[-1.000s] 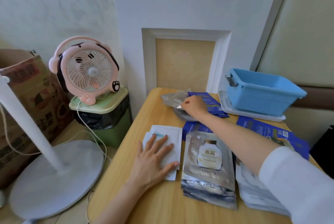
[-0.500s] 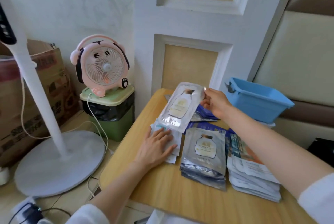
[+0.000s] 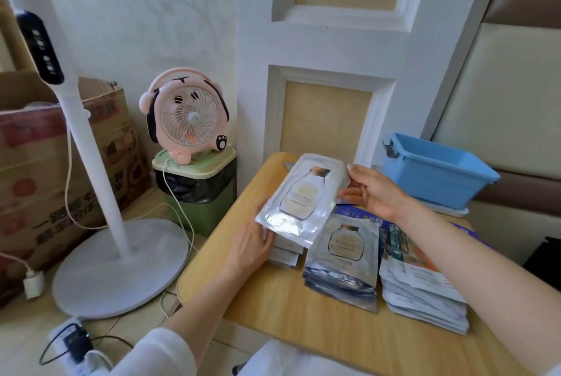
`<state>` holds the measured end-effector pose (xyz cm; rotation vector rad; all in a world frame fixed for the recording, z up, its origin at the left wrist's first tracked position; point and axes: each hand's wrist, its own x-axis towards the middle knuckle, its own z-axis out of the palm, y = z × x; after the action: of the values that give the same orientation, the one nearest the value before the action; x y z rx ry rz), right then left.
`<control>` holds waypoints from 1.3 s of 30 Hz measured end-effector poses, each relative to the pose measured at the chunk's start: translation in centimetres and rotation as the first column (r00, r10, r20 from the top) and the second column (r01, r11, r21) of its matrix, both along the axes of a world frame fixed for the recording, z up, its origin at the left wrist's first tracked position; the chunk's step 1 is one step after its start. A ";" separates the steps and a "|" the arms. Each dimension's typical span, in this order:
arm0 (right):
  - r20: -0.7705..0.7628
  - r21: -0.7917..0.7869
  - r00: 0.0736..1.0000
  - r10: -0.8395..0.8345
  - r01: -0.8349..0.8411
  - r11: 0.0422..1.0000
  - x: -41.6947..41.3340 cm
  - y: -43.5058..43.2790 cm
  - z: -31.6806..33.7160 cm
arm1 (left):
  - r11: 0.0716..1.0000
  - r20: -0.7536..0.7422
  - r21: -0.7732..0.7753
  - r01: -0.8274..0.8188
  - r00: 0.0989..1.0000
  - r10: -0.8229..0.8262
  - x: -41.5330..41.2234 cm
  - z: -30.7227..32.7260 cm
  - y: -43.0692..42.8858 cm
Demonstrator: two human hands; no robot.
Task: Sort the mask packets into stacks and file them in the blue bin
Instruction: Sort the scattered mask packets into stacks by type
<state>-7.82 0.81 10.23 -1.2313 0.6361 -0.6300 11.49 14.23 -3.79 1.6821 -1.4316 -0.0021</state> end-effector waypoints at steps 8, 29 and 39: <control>-0.209 -0.113 0.978 -0.008 -0.016 0.993 1.3 -1.7 -1.9 | 0.965 -0.060 -0.257 0.051 0.996 -0.069 0.4 -0.3 0.1; -0.692 -0.719 0.372 -0.619 -0.430 0.546 -0.1 -10.8 -5.4 | 0.860 0.142 0.260 0.439 0.864 -0.484 -6.9 -0.1 -2.2; -0.605 -0.793 0.576 -0.550 -0.501 0.346 6.4 -11.1 -9.9 | 0.886 0.211 0.036 0.462 0.863 -0.459 -7.0 -1.3 -2.4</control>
<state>-1.41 -10.25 0.37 -2.8234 1.1544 -0.3530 4.54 11.81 -5.13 1.3170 -1.9675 -0.0783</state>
